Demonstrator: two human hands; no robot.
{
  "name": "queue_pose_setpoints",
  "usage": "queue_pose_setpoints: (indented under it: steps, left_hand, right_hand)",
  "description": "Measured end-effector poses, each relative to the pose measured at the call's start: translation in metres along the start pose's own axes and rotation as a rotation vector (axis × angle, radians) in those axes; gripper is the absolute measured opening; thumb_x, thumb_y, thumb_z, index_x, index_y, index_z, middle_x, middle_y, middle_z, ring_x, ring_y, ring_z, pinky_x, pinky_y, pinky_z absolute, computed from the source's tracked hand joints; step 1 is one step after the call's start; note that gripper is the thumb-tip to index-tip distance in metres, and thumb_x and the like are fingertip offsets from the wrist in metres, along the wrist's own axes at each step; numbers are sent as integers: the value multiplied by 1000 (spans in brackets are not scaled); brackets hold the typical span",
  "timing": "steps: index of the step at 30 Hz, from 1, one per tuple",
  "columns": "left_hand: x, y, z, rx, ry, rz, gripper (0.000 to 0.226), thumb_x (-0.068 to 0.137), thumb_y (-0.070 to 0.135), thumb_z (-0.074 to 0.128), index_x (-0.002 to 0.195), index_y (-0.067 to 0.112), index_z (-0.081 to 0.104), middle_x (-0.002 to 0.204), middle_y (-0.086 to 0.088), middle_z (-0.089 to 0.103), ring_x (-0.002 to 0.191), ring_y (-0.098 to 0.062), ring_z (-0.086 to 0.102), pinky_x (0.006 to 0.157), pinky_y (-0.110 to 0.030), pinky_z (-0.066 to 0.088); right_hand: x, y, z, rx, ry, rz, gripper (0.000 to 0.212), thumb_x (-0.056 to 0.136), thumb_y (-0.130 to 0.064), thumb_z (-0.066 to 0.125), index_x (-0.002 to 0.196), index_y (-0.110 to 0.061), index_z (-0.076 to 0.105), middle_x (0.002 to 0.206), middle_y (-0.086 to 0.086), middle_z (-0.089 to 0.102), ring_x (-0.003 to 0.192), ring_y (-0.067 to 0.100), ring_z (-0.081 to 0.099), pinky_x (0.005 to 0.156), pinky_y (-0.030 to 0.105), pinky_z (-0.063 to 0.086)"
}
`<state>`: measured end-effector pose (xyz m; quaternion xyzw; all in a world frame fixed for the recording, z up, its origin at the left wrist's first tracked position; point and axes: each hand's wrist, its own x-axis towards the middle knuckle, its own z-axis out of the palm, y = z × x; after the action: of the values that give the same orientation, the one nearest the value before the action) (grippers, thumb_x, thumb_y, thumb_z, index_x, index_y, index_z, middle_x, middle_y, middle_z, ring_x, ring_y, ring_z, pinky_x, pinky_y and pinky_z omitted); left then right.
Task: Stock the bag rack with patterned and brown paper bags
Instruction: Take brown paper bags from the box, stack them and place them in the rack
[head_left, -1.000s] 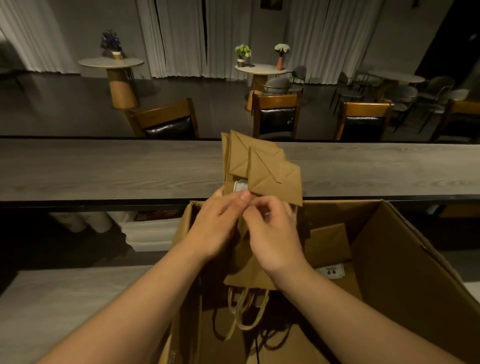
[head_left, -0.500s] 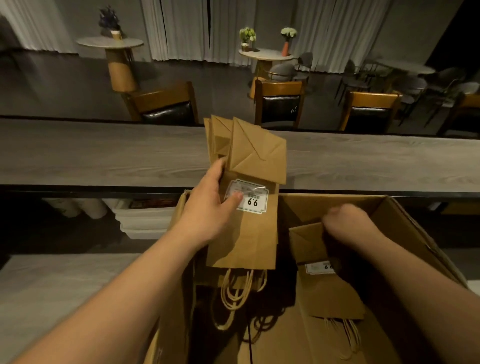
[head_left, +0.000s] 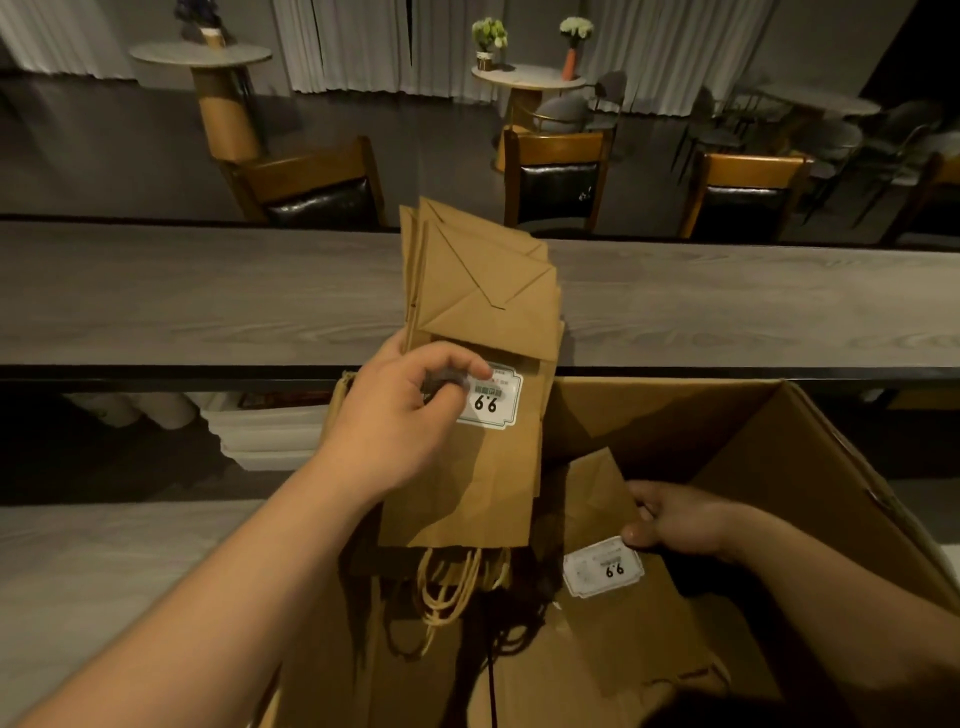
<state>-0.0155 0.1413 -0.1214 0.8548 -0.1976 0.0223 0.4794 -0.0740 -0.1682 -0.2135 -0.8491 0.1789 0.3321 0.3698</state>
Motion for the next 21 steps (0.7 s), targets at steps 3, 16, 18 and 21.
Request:
queue_pose_setpoints:
  steps: [3,16,18,21]
  left_hand:
    - [1,1,-1,-5,19,-20,37,97,17,62,95,54,65,115,27,51,102,17,49,75,-3,40]
    - [1,2,-6,-188,182,-140,34,98,12,60,100,45,69,115,23,56,112,-3,61,90,-27,58]
    - [2,2,-7,-174,183,-151,35,98,12,60,99,46,70,113,26,55,116,-5,59,92,-31,58]
    - [0,3,-5,-202,146,-111,24,98,31,58,99,50,74,115,23,60,119,-4,57,99,-31,53]
  right_hand:
    - [-11,-18,-14,-65,-42,-40,29,99,-16,66,121,-35,68,108,-11,78,109,10,71,106,44,48]
    - [-77,-19,-74,112,-53,-242,30,92,-7,68,112,-28,74,112,8,76,108,27,72,108,60,47]
    - [-80,-23,-75,191,-23,-332,22,74,-28,86,93,-25,77,106,15,73,101,33,71,103,64,49]
    - [-79,-52,-59,350,61,-473,31,76,-32,83,104,-22,76,112,13,74,106,34,72,96,59,54]
